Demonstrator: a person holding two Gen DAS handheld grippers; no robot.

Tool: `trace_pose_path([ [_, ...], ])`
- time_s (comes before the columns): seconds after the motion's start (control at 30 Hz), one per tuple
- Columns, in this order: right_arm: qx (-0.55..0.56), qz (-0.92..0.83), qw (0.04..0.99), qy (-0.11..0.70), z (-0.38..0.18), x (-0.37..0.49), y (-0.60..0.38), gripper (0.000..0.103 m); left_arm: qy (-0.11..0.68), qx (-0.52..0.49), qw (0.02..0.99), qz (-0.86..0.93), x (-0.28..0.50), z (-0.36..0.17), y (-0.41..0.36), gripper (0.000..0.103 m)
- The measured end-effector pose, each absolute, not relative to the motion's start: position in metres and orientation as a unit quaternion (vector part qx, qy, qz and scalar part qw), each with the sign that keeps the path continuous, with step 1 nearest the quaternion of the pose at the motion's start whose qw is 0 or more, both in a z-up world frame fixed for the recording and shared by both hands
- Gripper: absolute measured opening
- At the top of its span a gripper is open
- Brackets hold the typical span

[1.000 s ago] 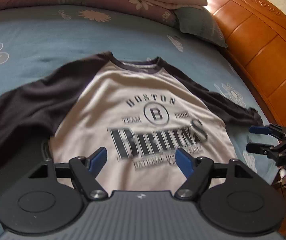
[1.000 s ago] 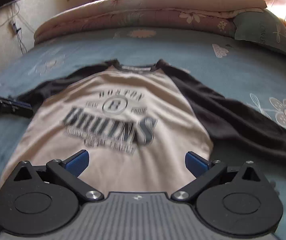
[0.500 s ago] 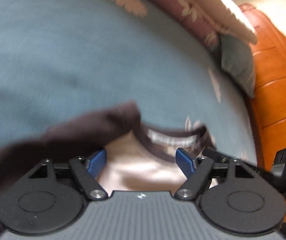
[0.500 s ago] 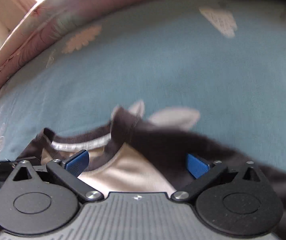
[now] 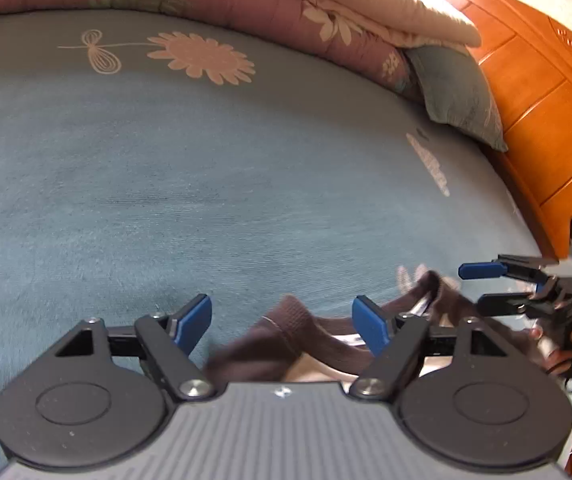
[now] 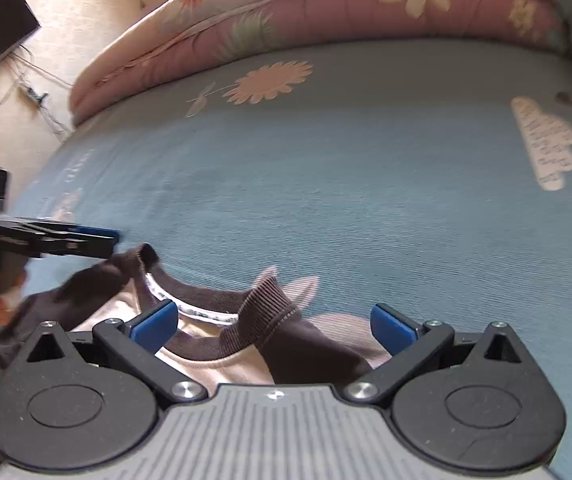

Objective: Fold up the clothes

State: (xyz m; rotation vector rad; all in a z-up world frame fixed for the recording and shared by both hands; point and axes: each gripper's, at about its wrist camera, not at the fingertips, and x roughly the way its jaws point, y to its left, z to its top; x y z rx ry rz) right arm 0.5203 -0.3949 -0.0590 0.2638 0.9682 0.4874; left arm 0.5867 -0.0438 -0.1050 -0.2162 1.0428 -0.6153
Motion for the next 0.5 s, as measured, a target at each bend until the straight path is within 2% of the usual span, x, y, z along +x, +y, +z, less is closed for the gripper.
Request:
trace_pose_path([
  [0.2, 0.182, 0.267, 0.821, 0.47, -0.079, 0.534, -0.386, 0.103, 0.511, -0.171, 0.781, -0.315, 0.586, -0.121, -0.033, 0.08],
  [0.37, 0.121, 0.245, 0.858, 0.435, -0.058, 0.505, -0.379, 0.103, 0.472, -0.101, 0.816, -0.317, 0.557, -0.094, -0.03, 0.079],
  [0.5, 0.137, 0.246, 0.85, 0.445, -0.047, 0.478, -0.384, 0.103, 0.474, -0.103, 0.799, -0.356, 0.534, -0.085, -0.034, 0.08],
])
